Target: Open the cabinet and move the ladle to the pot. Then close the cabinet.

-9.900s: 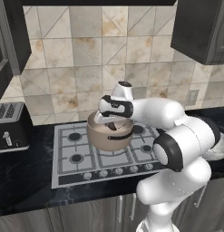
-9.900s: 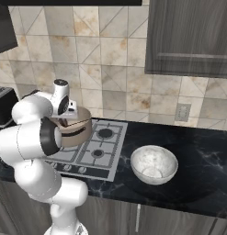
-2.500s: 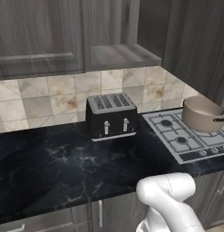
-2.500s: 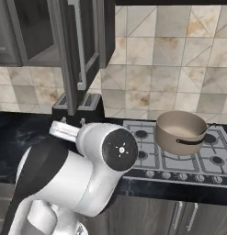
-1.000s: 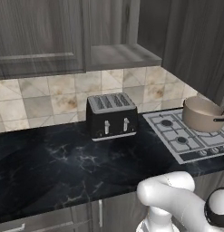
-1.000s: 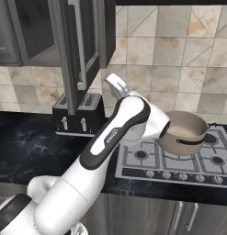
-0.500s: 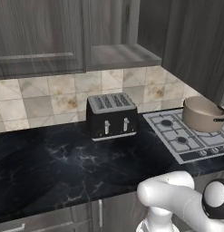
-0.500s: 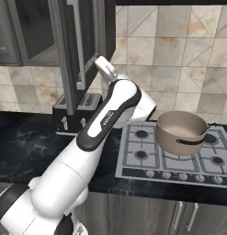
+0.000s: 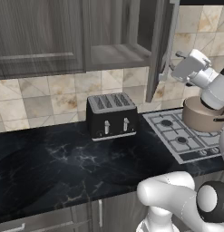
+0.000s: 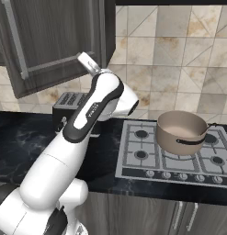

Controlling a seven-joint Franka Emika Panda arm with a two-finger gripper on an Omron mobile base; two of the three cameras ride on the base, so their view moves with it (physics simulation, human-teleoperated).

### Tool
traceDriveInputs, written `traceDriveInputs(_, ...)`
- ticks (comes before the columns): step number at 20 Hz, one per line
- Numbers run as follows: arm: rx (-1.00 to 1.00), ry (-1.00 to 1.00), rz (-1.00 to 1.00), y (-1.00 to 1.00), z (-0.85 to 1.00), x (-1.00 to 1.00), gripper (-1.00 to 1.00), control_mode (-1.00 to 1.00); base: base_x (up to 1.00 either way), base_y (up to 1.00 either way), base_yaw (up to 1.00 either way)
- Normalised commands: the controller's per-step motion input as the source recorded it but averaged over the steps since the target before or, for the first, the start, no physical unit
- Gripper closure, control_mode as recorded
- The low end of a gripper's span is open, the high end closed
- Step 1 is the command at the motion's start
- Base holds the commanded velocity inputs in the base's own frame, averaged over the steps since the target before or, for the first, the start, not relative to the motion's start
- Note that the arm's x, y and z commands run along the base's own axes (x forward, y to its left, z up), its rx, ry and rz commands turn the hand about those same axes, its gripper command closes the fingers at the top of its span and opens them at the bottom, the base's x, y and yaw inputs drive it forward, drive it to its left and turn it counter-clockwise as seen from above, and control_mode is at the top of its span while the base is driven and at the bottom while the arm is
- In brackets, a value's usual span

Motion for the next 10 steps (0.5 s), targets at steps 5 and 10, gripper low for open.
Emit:
traceDriveInputs(5,0.00,0.00,0.00,0.83,0.19,0.04,-1.00,-1.00,0.00,0.00,0.00)
traceDriveInputs(10,0.00,0.00,0.00,0.68,0.28,0.18,-1.00,-1.00,0.00,0.00,0.00)
